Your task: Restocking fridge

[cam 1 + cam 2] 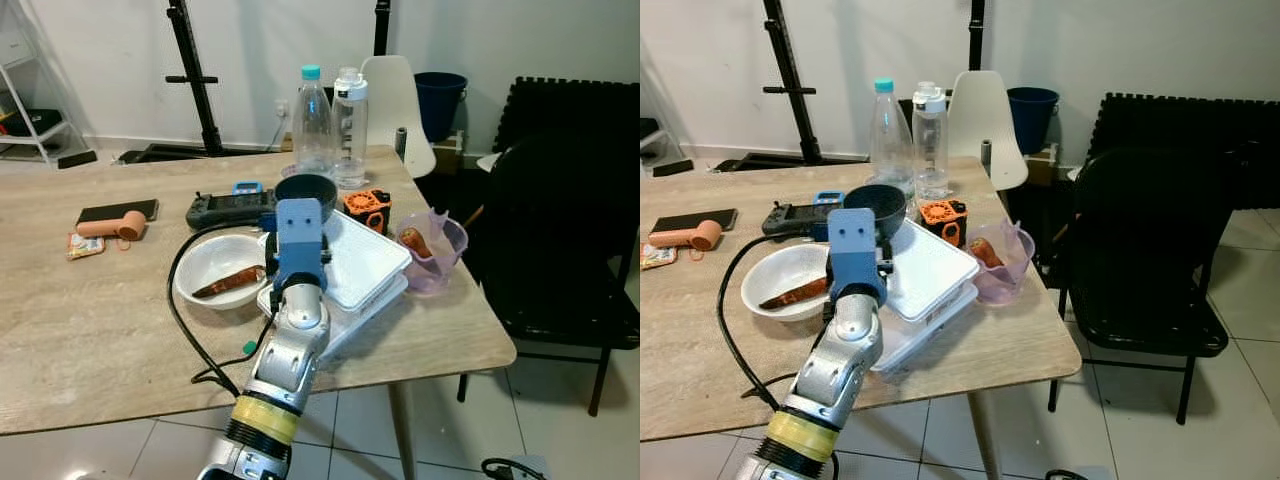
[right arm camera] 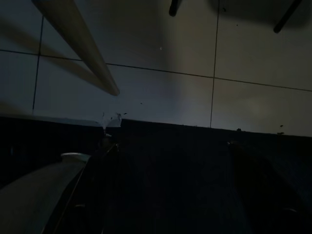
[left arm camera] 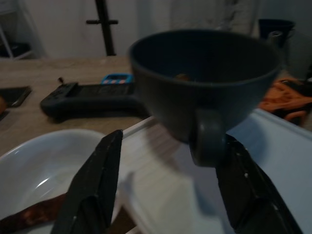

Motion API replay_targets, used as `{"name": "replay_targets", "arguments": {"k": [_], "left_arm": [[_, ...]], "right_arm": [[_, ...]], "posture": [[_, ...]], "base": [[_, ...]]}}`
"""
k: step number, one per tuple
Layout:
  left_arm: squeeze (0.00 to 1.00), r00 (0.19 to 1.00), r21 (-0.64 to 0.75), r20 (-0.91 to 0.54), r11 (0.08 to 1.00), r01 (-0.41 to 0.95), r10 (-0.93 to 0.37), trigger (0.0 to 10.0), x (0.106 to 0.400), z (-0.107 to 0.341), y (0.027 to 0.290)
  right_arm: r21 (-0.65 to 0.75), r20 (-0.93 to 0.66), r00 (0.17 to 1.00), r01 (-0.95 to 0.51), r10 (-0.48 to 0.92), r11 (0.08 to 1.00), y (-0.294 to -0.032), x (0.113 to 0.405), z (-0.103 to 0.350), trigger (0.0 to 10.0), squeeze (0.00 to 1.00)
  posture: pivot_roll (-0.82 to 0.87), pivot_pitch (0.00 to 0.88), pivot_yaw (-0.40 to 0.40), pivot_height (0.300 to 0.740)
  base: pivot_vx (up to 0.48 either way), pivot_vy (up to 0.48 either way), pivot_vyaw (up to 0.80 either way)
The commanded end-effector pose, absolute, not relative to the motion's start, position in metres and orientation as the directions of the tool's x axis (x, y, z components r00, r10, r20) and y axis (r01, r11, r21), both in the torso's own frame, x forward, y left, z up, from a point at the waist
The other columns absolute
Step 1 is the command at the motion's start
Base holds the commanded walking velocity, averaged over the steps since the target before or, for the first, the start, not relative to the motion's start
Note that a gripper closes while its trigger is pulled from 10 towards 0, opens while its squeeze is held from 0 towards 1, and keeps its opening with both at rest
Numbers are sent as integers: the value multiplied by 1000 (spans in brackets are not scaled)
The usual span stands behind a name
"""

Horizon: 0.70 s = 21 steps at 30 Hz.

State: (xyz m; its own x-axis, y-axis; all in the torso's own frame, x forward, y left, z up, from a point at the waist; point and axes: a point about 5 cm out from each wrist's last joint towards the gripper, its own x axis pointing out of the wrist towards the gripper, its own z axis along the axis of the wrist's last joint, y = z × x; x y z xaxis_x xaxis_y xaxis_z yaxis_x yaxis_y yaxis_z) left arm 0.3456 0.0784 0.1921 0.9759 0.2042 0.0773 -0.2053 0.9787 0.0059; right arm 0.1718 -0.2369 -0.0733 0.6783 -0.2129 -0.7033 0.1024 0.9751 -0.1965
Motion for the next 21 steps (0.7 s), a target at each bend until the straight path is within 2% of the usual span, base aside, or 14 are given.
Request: {"name": "replay_targets", "arguments": {"k": [1, 3, 4, 5, 6, 7, 8, 16, 21], "left_arm": [[0, 974, -6, 73, 976, -216, 216, 0, 346, 192, 76], [0, 977, -24, 71, 979, -200, 201, 0, 346, 192, 76], [0, 983, -43, 80, 986, -160, 163, 1843, 346, 194, 73], [0, 986, -51, 87, 989, -137, 141, 1843, 346, 195, 70], [0, 990, -76, 94, 993, -94, 101, 7137, 346, 197, 67], [0, 992, -93, 99, 994, -65, 74, 7137, 346, 198, 65], [0, 991, -80, 115, 995, -52, 61, 10000, 346, 201, 64], [0, 983, 11, 183, 1000, 3, -5, 10000, 347, 211, 59], [0, 984, 22, 177, 999, -26, 21, 10000, 351, 211, 67]], "right_arm": [[-197, -718, 665, 90, -206, 976, -235, 168, -76, 10000, 196], [-198, -719, 664, 87, -205, 976, -236, 168, -76, 10000, 192], [-199, -720, 663, 85, -205, 976, -237, 167, -76, 10000, 192], [-200, -721, 662, 85, -205, 976, -237, 167, -76, 10000, 192], [-201, -721, 661, 85, -206, 976, -237, 167, -76, 10000, 192], [-201, -722, 661, 85, -207, 976, -237, 166, -76, 10000, 192], [-202, -722, 661, 86, -207, 976, -238, 166, -76, 10000, 192], [-200, -721, 662, 84, -205, 976, -236, 166, -77, 10000, 196], [-199, -722, 661, 85, -204, 976, -236, 166, -77, 10000, 192]], "posture": [[-122, 66, 7, 740], [-120, 67, 4, 740], [-120, 67, 4, 740], [-120, 67, 4, 740], [-122, 69, 2, 740], [-122, 69, 2, 740], [-124, 70, 3, 740], [-122, 71, 1, 740], [-122, 70, 2, 740]], "base": [[0, 0, 0], [0, 0, 0], [0, 0, 0], [0, 0, 0], [0, 0, 0], [0, 0, 0], [0, 0, 0], [0, 0, 0], [0, 0, 0]]}}
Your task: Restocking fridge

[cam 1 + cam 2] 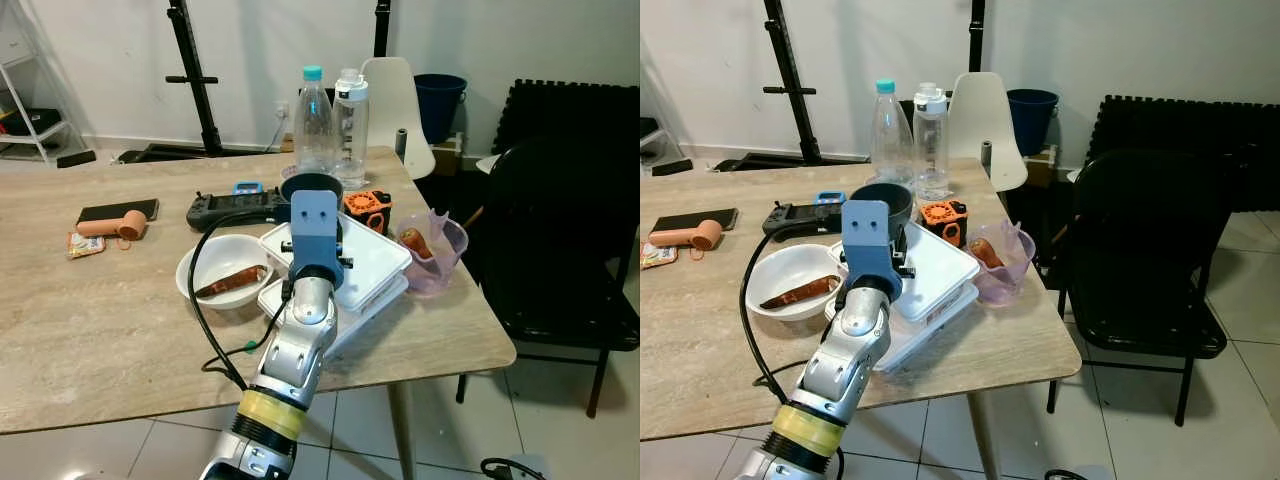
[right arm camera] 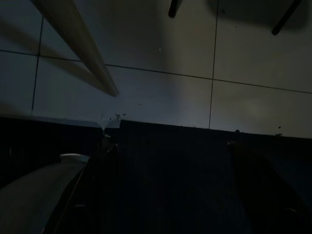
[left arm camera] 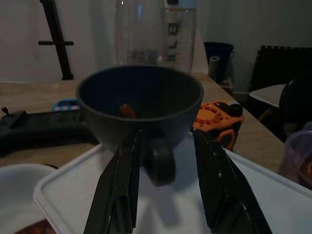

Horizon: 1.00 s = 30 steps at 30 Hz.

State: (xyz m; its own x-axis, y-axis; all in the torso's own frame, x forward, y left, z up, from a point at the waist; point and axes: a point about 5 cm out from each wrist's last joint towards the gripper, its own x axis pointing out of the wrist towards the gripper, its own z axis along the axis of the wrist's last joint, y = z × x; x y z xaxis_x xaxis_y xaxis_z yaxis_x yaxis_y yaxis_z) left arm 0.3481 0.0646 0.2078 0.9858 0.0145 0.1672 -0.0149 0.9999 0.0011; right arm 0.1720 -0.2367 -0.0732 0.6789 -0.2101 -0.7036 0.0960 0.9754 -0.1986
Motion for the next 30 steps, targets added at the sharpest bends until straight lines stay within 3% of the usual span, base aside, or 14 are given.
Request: {"name": "replay_targets", "arguments": {"k": [1, 7, 17, 18, 20, 21, 22, 23, 24, 30], "left_arm": [[0, 984, 27, 173, 999, -38, 33, 10000, 352, 210, 71], [0, 988, 9, 122, 995, -100, 98, 10000, 361, 204, 88], [0, 997, -61, 70, 997, -38, 42, 10000, 364, 201, 87], [0, 997, -62, 73, 998, -29, 33, 9255, 365, 201, 87], [0, 997, -62, 76, 998, -24, 29, 9255, 365, 202, 87], [0, 996, -60, 80, 998, -21, 26, 5725, 366, 203, 87], [0, 996, -54, 89, 998, -20, 25, 1529, 366, 204, 88], [0, 996, -54, 89, 998, -20, 25, 1529, 366, 204, 88], [0, 995, -48, 99, 999, -15, 20, 0, 367, 205, 88], [0, 993, -32, 116, 999, 15, -11, 0, 367, 207, 88]], "right_arm": [[-198, -722, 661, 85, -204, 976, -236, 166, -77, 10000, 192], [-197, -724, 660, 85, -203, 977, -236, 166, -77, 10000, 192], [-196, -723, 660, 86, -204, 977, -235, 166, -77, 10000, 196], [-196, -723, 660, 86, -204, 977, -235, 166, -77, 10000, 192], [-196, -723, 660, 86, -204, 977, -235, 166, -77, 10000, 192], [-196, -723, 660, 87, -204, 977, -235, 166, -77, 10000, 196], [-196, -723, 660, 87, -204, 977, -235, 166, -77, 10000, 196], [-196, -723, 660, 87, -204, 977, -235, 166, -77, 10000, 196], [-196, -723, 660, 87, -204, 977, -235, 166, -77, 10000, 196], [-195, -723, 661, 87, -203, 977, -235, 166, -77, 10000, 196]], "posture": [[-121, 71, 2, 740], [-121, 70, 2, 740], [-122, 72, 4, 740], [-122, 72, 4, 740], [-122, 72, 4, 740], [-122, 72, 4, 740], [-122, 72, 4, 740], [-122, 72, 4, 740], [-122, 72, 4, 740], [-122, 70, 5, 740]], "base": [[0, 0, 0], [0, 0, 0], [0, 0, 0], [0, 0, 0], [0, 0, 0], [0, 0, 0], [0, 0, 0], [0, 0, 0], [0, 0, 0], [0, 0, 0]]}}
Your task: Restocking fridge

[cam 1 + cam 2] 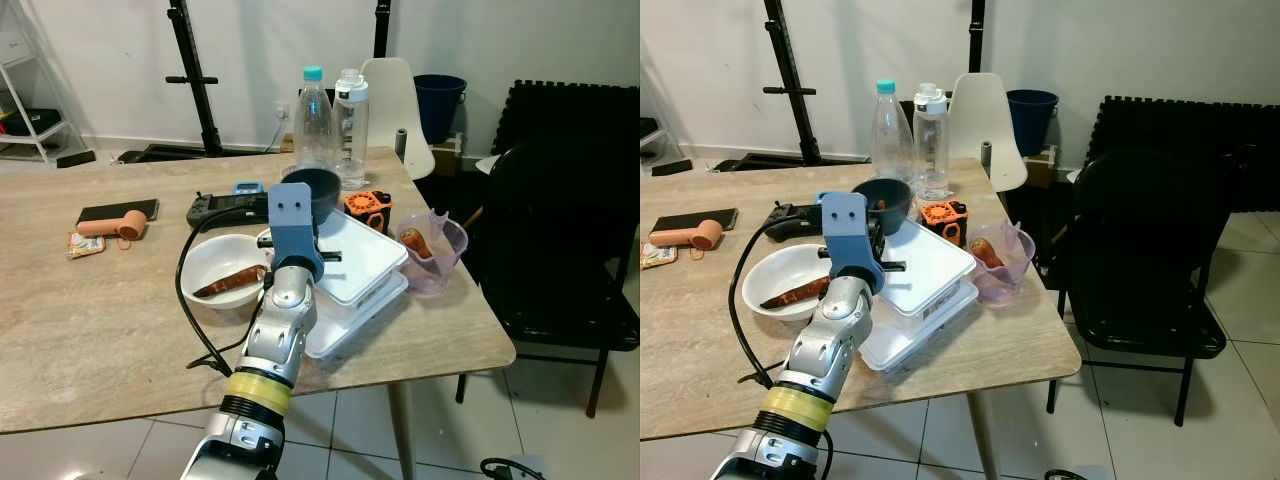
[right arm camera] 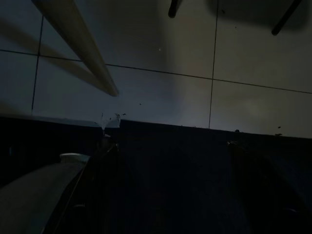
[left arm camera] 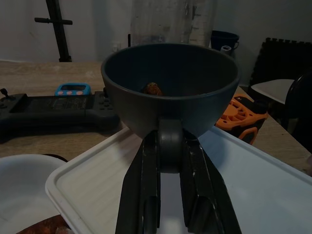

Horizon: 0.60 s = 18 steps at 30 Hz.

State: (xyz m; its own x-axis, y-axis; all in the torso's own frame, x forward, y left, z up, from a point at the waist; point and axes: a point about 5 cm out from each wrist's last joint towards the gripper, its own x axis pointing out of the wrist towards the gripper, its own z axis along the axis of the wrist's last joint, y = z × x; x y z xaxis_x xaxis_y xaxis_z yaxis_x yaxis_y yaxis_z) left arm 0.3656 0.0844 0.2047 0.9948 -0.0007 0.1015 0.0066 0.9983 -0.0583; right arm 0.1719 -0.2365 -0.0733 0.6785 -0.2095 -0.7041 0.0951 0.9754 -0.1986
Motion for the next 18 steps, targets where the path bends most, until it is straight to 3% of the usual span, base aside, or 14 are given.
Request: {"name": "replay_targets", "arguments": {"k": [1, 8, 9, 10, 15, 18], "left_arm": [[0, 993, -32, 116, 999, 15, -11, 0, 367, 207, 88], [0, 988, -2, 144, 999, 49, -48, 0, 366, 211, 93], [0, 982, 15, 178, 998, 58, -59, 3137, 364, 215, 95], [0, 973, 39, 222, 997, 61, -69, 10000, 362, 222, 98], [0, 944, 69, 312, 994, 86, -103, 10000, 356, 238, 110], [0, 912, 61, 370, 984, 168, -178, 10000, 345, 251, 123]], "right_arm": [[-195, -723, 661, 87, -203, 977, -235, 166, -77, 10000, 196], [-194, -722, 662, 85, -201, 977, -234, 167, -77, 10000, 196], [-194, -722, 662, 84, -201, 977, -234, 167, -77, 10000, 196], [-194, -722, 662, 84, -200, 977, -233, 168, -77, 10000, 196], [-191, -720, 665, 83, -197, 978, -232, 169, -76, 10000, 196], [-186, -706, 680, 92, -198, 978, -231, 172, -75, 10000, 196]], "posture": [[-122, 70, 5, 740], [-117, 68, 3, 740], [-114, 66, 3, 740], [-112, 66, 3, 740], [-107, 65, 5, 740], [-102, 65, 5, 740]], "base": [[0, 0, 0], [0, 0, 0], [0, 0, 0], [0, 0, 0], [0, 0, 0], [0, 0, 0]]}}
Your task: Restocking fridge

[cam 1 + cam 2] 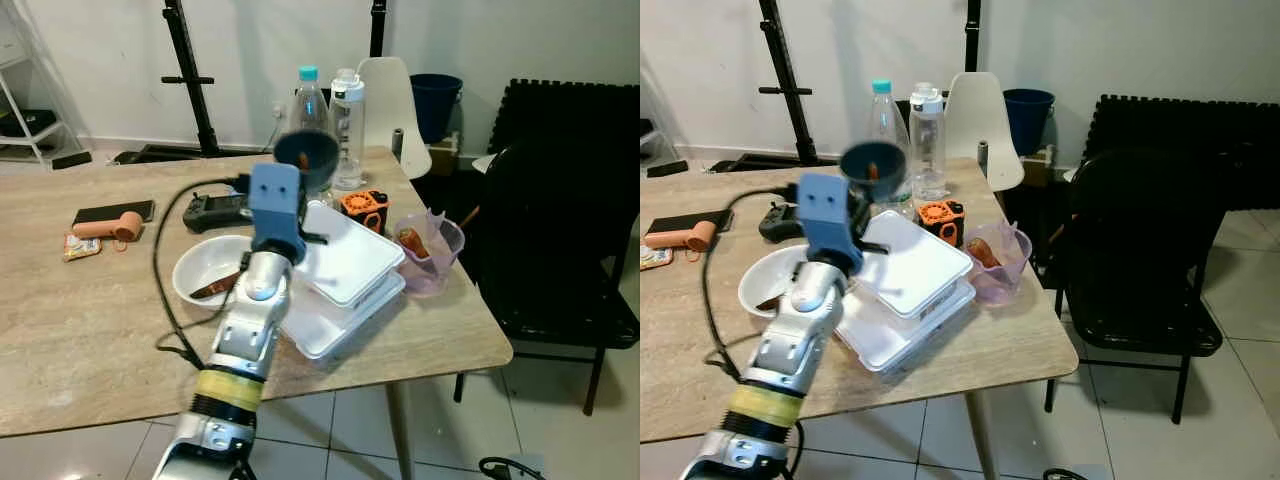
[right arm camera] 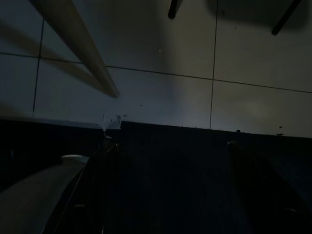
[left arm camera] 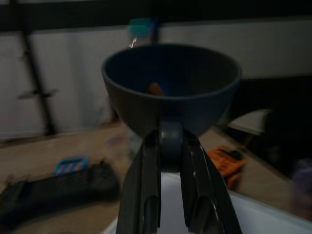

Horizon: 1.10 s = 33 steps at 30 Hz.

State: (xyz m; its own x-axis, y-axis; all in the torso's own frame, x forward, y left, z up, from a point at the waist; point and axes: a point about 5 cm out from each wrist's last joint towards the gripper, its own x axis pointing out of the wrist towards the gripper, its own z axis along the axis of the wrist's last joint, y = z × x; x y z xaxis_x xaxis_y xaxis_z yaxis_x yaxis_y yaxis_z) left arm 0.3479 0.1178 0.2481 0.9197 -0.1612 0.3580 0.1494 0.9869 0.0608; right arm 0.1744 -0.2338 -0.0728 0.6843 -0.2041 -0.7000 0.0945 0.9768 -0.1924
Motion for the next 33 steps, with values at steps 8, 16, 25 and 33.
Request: {"name": "replay_targets", "arguments": {"k": [8, 16, 25, 33], "left_arm": [[0, 876, -30, 276, 907, 420, -396, 10000, 303, 246, 129], [0, 886, -65, 171, 892, 447, -431, 10000, 278, 221, 116], [0, 902, -17, 155, 912, 411, -404, 10000, 282, 226, 117], [0, 924, -42, 138, 930, 365, -356, 10000, 287, 221, 118]], "right_arm": [[-199, -620, 726, 220, -297, 955, -252, 179, -62, 10000, 184], [-230, -617, 712, 245, -336, 942, -259, 171, -63, 10000, 180], [-209, -624, 713, 244, -321, 947, -252, 171, -65, 10000, 180], [-213, -633, 698, 258, -334, 942, -256, 165, -67, 10000, 180]], "posture": [[-95, 66, 6, 740], [-88, 70, 4, 740], [-90, 68, 4, 740], [-95, 67, 3, 740]], "base": [[0, 0, 0], [0, 0, 0], [0, 0, 0], [30, -254, 0]]}}
